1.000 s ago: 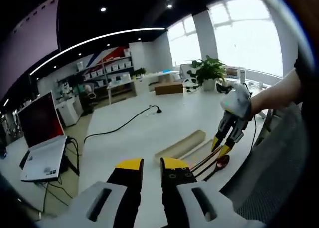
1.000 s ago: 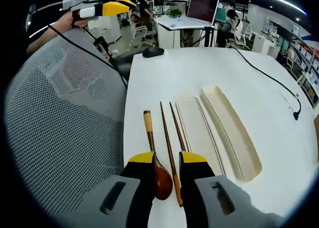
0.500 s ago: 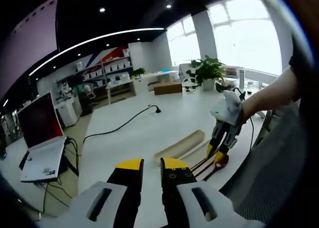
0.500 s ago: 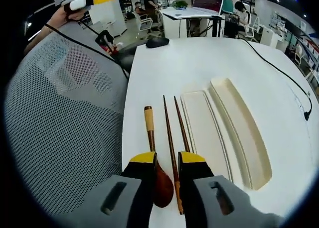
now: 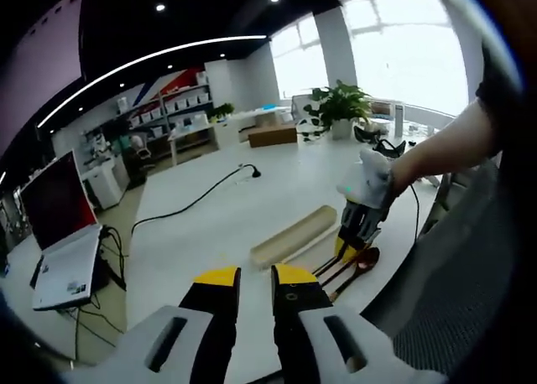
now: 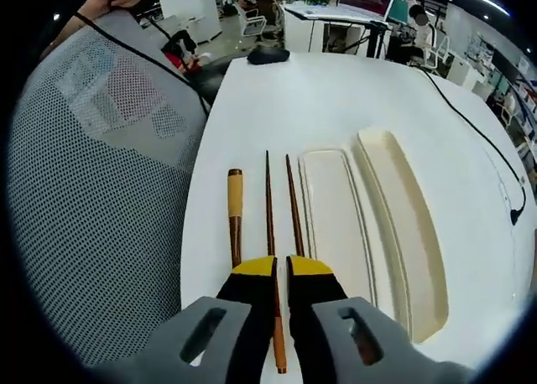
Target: Arrange the utensils inside the cutlery case until each visible utensil rests in its matching compartment.
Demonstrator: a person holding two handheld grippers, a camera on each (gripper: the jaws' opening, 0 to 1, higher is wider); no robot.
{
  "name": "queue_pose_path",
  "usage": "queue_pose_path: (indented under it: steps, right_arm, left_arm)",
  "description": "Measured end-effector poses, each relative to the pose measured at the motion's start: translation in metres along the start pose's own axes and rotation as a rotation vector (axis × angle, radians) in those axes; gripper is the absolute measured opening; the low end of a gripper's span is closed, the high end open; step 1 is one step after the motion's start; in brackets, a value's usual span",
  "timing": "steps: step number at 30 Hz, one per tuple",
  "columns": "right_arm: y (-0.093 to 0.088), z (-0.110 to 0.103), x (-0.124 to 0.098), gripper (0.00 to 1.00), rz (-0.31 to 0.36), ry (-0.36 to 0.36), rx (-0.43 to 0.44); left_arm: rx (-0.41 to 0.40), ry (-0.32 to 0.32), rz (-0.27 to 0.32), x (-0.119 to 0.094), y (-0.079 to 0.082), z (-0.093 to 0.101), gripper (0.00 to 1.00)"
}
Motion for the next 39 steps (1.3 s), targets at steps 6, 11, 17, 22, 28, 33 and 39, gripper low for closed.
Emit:
queue_pose_path:
  steps: [6,11,17,22,28,33,39]
  right_arm:
    - [0.000,-0.003,0.004,0.12,-0.021,0.020,-0.046]
    - [-0.004,-0.004,0.009,0.10,-0.066,0.030,-0.063]
    - [-0.003,-0.005,0.014,0.08,-0.104,0.045,-0.086]
    - [-0.002,-0.007,0.017,0.11,-0.134,0.043,-0.119]
    - [0.001,-0.006,0.019,0.09,-0.173,0.044,-0.142]
    - [0.004,-0.009,0.020,0.12,-0.211,0.042,-0.169]
    - [0.011,-0.013,0.025,0.07,-0.271,0.003,-0.253]
  left_arm:
    - [0.003,0.002,-0.006,0.000,0.001,0.002,0.15]
    - [0.008,0.002,-0.013,0.001,0.001,0.004,0.15]
    - [0.010,0.004,-0.017,0.001,0.002,0.006,0.15]
    - [0.007,0.003,-0.019,0.001,0.002,0.006,0.15]
    - [0.007,0.003,-0.027,0.001,0.001,0.006,0.15]
    - [0.009,0.000,-0.029,0.001,0.001,0.006,0.15]
    - [0.022,-0.003,-0.032,0.001,0.001,0.006,0.15]
Point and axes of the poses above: the point that each gripper's makers call its tool centre point, and the gripper's own axes: x roughly forward along the fingers, z roughly to its right, y roughly out of its top, the point moved 7 cm from there along -x, roughly backward along the fingers, and after that the axes turned 10 degrees about -y, right-handed, at the moved point
